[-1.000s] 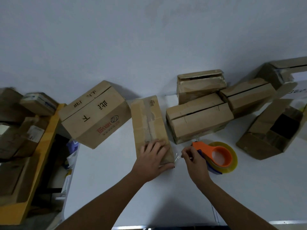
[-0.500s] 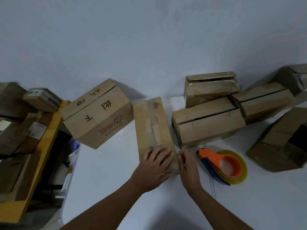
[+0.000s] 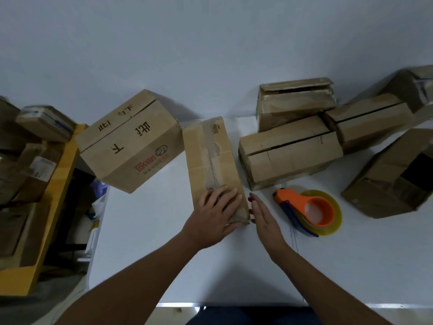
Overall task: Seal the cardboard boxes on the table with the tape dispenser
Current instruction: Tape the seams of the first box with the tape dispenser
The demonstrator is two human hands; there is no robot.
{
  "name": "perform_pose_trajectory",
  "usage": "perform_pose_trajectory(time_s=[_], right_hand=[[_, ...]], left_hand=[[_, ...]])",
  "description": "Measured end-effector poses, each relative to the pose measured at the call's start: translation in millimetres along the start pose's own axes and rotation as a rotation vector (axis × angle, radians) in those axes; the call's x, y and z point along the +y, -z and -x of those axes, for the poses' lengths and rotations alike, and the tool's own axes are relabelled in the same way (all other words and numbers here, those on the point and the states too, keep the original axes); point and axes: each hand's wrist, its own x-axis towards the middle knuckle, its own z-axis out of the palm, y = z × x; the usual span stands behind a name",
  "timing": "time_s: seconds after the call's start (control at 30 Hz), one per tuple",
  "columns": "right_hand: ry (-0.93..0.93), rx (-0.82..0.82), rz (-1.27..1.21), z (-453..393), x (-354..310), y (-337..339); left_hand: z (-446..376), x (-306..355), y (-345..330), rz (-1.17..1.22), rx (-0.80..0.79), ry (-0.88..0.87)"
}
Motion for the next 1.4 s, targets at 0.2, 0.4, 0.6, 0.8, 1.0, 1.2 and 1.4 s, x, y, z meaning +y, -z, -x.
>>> perform_pose_trajectory(time_s=[0.2,0.4,0.6,0.8,1.0,1.2,1.4], right_hand=[[0.079,-0.077,0.105,4.7,-23.7,-8.6],[0.089,-0.065,0.362,11.7,-31.0,10.2],[0.495,-0.073,0.884,21.5,-43.2,6.1],[0.635,-0.35,1.333,-1.0,-48.2,-32.0],[0.648,-0.294,1.44,-3.8,-37.8,-34.1],[0.644,-0.298,1.479,-5.4,-38.1,-35.7],[0.641,-0.293,1.503,-5.7,-37.2,-36.4]], left_hand=[[-1.3,1.7,8.8,0.012,-0.053,0.011],[-13.4,-5.4,41.7,0.21,-0.165,0.021],[28.5,-40.3,67.3,0.891,0.269,0.851],[80.7,-13.3,31.2,1.981,0.167,1.486],[93.0,9.3,30.7,2.008,0.27,1.317],[93.8,14.9,36.8,1.717,0.39,1.218],[84.8,27.9,20.0,1.377,0.348,1.318]])
